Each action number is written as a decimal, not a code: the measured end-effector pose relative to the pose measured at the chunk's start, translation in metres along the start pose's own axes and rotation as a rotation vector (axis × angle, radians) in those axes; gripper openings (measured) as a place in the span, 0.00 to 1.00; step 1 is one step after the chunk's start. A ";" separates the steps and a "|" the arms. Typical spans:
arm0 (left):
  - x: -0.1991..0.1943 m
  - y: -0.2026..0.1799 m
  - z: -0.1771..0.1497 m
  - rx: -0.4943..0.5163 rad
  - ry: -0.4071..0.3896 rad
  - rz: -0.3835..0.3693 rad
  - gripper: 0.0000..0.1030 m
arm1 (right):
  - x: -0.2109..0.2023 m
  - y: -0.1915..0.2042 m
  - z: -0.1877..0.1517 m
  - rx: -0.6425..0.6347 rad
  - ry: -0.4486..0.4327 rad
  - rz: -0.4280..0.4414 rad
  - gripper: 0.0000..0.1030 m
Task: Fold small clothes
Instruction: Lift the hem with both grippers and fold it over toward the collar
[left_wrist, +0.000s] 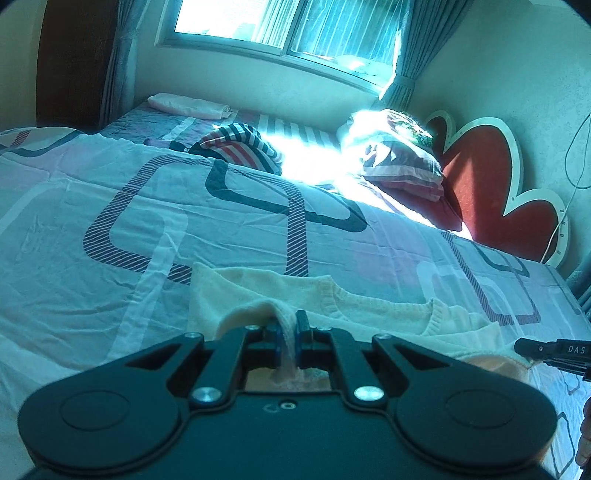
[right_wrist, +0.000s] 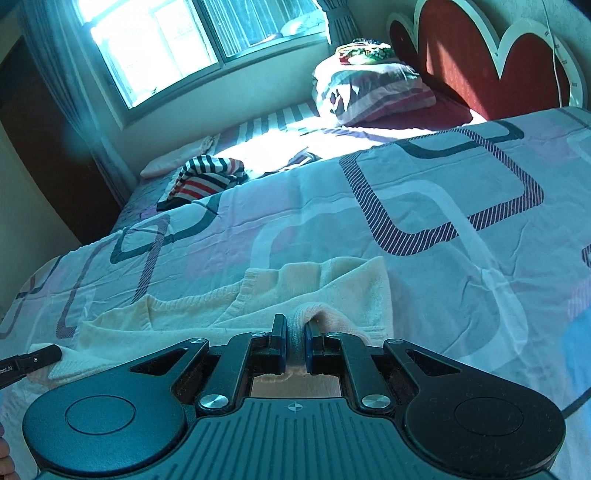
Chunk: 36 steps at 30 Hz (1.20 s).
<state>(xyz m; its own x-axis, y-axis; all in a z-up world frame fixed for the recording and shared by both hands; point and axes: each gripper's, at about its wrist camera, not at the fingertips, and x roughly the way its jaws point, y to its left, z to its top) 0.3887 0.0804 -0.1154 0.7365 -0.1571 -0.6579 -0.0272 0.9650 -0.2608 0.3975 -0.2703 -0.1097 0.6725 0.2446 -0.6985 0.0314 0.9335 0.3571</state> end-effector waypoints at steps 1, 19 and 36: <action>0.006 0.000 0.002 0.004 0.015 0.004 0.05 | 0.006 -0.001 0.002 -0.002 0.009 0.000 0.08; 0.038 0.017 0.031 0.025 0.007 0.083 0.65 | 0.027 -0.019 0.033 0.005 -0.066 -0.036 0.79; 0.070 0.010 0.010 0.148 0.094 0.035 0.04 | 0.069 -0.020 0.013 -0.177 0.061 -0.019 0.11</action>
<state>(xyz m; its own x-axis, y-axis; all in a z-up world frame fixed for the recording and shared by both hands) 0.4470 0.0812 -0.1572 0.6701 -0.1351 -0.7299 0.0531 0.9895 -0.1344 0.4532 -0.2749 -0.1571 0.6270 0.2368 -0.7421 -0.0907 0.9684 0.2324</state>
